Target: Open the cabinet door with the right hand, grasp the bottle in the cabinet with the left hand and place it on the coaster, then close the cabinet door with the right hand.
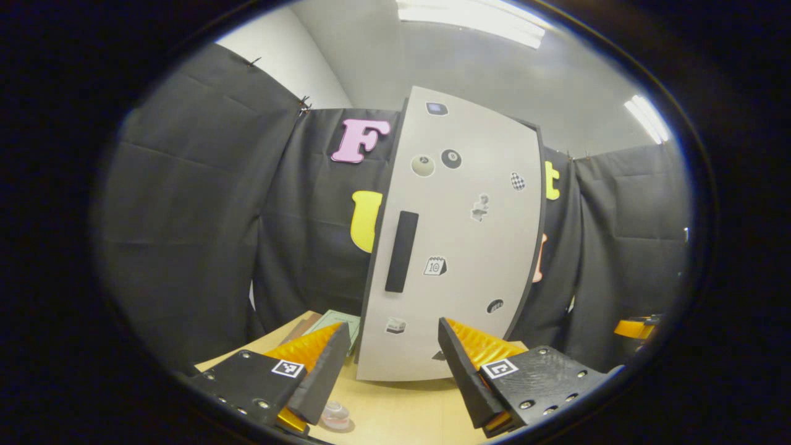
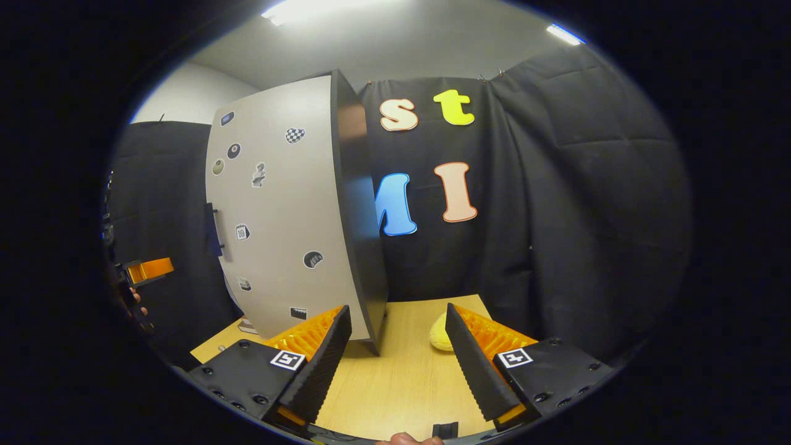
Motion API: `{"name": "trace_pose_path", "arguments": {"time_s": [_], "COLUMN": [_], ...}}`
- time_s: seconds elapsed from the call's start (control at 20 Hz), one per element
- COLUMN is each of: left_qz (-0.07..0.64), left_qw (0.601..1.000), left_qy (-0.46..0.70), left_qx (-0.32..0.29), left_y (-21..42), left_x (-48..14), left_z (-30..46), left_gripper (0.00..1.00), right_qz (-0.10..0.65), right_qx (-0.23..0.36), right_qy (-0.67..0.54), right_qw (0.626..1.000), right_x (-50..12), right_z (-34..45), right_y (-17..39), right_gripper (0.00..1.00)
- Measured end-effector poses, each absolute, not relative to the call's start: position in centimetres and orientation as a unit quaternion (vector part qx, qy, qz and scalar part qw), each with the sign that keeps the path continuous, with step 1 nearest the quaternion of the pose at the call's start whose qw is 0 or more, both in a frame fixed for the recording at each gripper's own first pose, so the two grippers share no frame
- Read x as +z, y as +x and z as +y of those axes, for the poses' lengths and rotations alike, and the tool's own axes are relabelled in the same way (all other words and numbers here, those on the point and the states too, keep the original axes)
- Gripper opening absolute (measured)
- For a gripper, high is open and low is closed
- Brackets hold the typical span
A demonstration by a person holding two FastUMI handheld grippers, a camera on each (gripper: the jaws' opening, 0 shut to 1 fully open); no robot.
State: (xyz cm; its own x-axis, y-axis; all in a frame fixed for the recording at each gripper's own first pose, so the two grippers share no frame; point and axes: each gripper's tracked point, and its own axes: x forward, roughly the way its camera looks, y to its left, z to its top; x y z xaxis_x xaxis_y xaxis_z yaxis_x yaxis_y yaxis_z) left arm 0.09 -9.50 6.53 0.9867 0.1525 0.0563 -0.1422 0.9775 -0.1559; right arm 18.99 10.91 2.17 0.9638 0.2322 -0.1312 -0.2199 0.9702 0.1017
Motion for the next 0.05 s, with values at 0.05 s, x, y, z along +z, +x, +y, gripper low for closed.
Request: {"name": "trace_pose_path", "arguments": {"time_s": [0.05], "left_qz": [-0.035], "left_qw": [0.994], "left_qy": [-0.073], "left_qx": [0.075], "left_y": [0.18], "left_x": [6.7], "left_z": [-9.0], "left_gripper": [0.85], "right_qz": [0.069], "right_qx": [0.112], "right_qy": [0.037], "right_qw": [0.991], "right_x": [2.18], "right_z": [11.05], "right_y": [18.89], "right_gripper": [0.97]}}
